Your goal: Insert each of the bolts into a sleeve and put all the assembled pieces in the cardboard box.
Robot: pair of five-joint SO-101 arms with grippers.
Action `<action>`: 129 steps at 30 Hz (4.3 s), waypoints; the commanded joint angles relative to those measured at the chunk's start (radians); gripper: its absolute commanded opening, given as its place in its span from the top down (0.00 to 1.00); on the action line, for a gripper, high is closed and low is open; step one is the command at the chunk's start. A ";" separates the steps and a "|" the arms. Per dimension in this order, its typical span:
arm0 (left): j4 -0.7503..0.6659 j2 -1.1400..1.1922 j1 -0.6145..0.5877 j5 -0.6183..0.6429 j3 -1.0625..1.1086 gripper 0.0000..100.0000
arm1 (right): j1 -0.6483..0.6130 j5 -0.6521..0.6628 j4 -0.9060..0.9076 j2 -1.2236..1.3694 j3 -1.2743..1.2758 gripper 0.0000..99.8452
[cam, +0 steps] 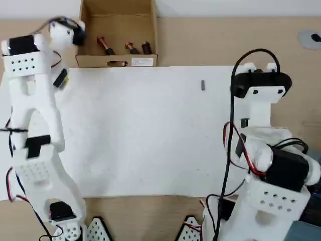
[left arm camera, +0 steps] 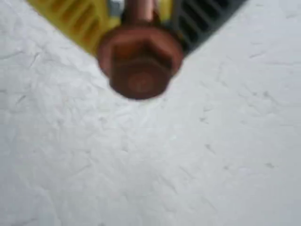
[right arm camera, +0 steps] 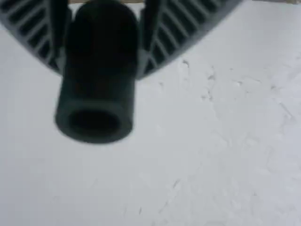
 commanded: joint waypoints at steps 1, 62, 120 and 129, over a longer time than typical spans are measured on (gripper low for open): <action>0.012 -0.180 0.041 0.081 0.018 1.00 | 0.010 0.025 0.018 -0.016 -0.081 0.99; -0.695 -2.206 0.242 1.413 1.817 1.00 | -0.791 -0.129 -0.723 -0.903 1.007 0.99; -0.875 -2.204 0.832 1.346 1.930 1.00 | -1.018 0.028 -0.723 -0.980 1.030 0.99; -0.727 -2.204 0.910 1.344 1.895 1.00 | -1.018 0.028 -0.723 -0.980 1.030 0.99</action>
